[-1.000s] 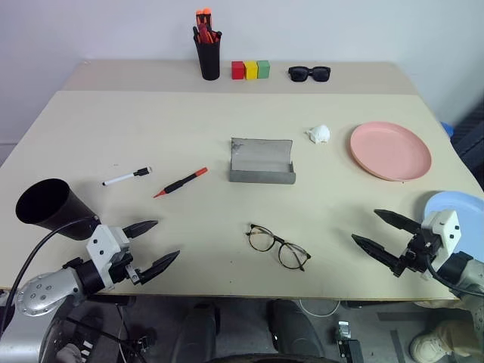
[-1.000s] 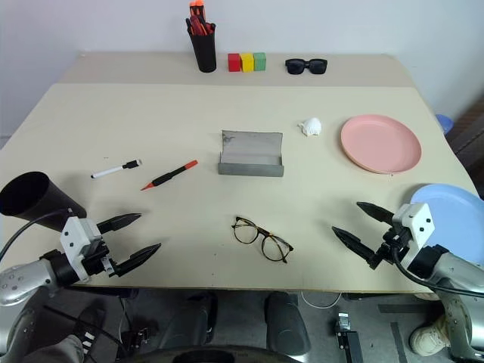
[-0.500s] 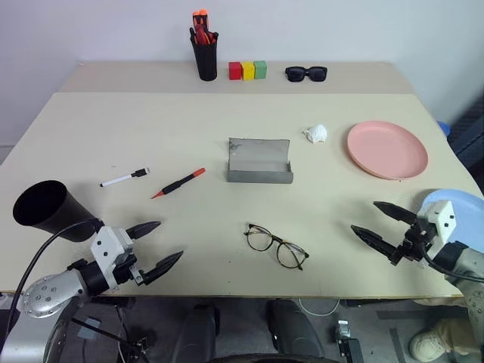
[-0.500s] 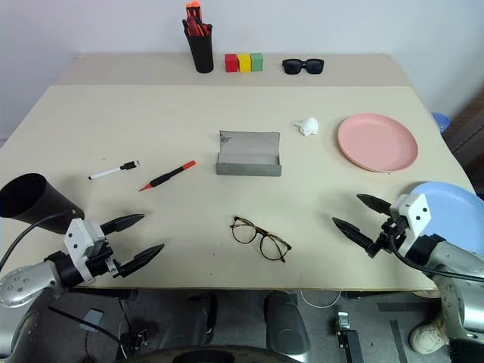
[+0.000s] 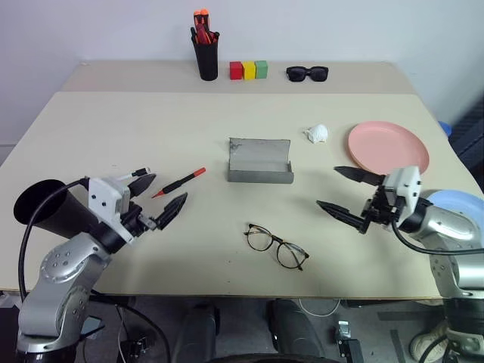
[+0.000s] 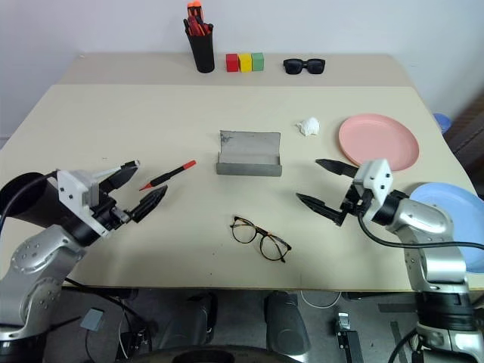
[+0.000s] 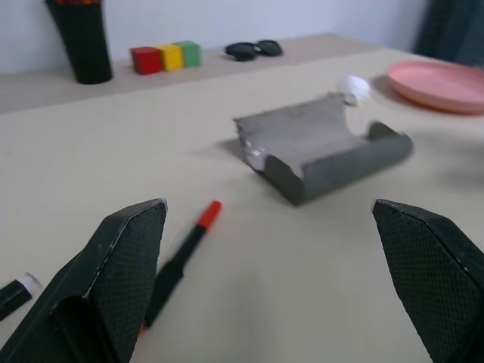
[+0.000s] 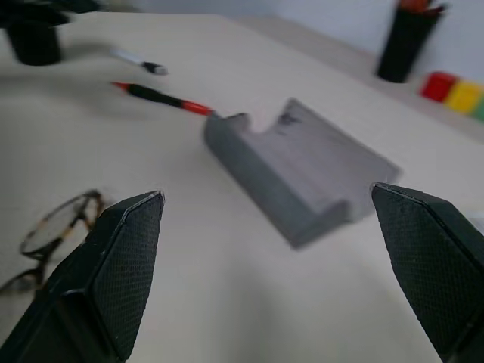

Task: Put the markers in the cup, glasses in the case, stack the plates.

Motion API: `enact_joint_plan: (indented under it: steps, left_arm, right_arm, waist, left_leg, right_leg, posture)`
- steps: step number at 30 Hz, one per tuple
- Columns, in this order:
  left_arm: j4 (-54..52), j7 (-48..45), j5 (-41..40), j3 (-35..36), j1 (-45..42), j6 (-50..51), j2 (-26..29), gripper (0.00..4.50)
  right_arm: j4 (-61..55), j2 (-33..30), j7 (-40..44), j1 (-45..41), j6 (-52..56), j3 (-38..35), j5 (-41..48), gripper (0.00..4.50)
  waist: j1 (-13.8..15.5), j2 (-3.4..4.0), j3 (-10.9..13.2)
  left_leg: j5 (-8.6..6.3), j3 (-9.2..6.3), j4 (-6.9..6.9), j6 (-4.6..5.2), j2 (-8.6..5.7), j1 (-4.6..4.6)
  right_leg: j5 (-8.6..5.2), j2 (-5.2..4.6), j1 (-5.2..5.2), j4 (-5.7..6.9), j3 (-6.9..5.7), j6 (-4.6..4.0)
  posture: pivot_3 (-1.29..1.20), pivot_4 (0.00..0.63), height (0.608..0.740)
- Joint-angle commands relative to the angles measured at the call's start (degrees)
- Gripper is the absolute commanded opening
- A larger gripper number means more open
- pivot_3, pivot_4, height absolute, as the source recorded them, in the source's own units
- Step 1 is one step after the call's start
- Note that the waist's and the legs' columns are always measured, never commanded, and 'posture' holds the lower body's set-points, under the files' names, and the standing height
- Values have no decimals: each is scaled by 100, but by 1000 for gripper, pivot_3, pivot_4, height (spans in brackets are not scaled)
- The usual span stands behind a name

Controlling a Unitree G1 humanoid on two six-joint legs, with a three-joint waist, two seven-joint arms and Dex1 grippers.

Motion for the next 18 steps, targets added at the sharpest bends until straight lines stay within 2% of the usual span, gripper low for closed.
enact_joint_plan:
  steps: [1,6,11,18]
  left_arm:
    - [-197,574,-30,184,-517,690,265,4500]
    - [354,1072,176,45,-1536,1720,703,4500]
    - [1594,-122,742,-1487,-3308,2609,2037,4500]
    - [2800,-1433,951,-2460,-4670,2776,2132,4500]
  right_arm:
    - [114,-55,484,-368,26,231,177,4466]
    - [374,22,857,-751,18,622,85,4466]
    - [797,92,1343,-1219,-53,989,27,4466]
    - [1397,418,1432,-1537,-523,1088,-187,4466]
  waist:
    - [-3,0,0]
    - [-6,-2,2]
    - [-17,-18,12]
    - [-25,-13,15]
  left_leg:
    - [0,-2,1,0,0,1]
    - [0,-7,1,0,0,5]
    - [5,-20,2,-8,0,0]
    - [6,-22,-21,-8,2,-15]
  right_leg:
    - [0,1,0,5,0,0]
    - [-1,8,1,12,-1,1]
    - [-1,17,-2,14,-8,0]
    - [-3,17,-33,24,-11,1]
  posture:
    - [0,150,740]
    - [0,150,740]
    - [0,150,740]
    - [0,150,740]
